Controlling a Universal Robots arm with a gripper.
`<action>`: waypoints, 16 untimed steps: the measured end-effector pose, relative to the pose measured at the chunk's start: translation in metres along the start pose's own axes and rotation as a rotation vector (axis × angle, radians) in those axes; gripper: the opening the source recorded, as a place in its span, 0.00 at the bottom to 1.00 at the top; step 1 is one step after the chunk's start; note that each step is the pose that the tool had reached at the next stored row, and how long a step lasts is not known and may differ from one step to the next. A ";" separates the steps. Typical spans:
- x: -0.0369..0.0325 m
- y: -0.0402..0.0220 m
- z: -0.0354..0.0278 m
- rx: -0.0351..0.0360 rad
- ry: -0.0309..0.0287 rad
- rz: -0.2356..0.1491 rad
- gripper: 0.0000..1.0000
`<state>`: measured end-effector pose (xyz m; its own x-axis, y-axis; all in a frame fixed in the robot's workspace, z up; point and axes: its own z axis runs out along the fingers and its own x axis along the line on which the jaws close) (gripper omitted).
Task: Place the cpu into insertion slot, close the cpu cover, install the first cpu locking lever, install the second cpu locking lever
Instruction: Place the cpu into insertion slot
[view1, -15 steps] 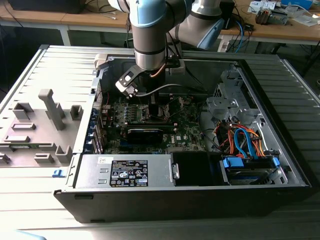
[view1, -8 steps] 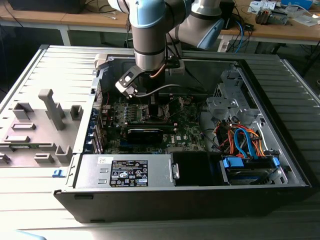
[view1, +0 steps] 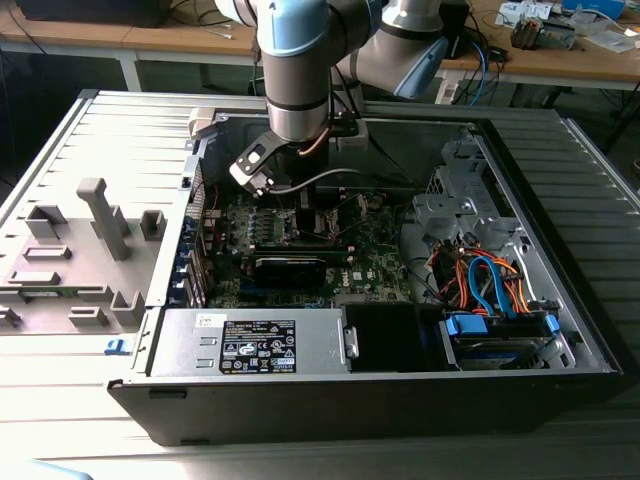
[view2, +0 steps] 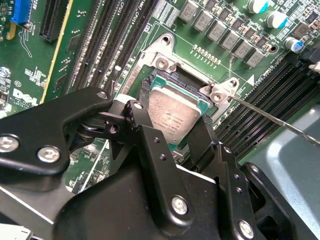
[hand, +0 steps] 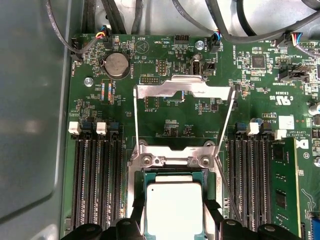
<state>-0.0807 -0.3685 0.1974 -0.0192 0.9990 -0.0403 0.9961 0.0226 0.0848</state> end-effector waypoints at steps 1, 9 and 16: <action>0.0000 0.0000 0.0000 -0.0001 0.0000 0.000 0.55; 0.0000 0.0000 0.0001 -0.0001 0.0001 0.000 0.62; -0.0006 0.0013 -0.0156 -0.0006 0.0022 0.000 0.62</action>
<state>-0.0807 -0.3685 0.2131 -0.0189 0.9991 -0.0381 0.9961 0.0221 0.0854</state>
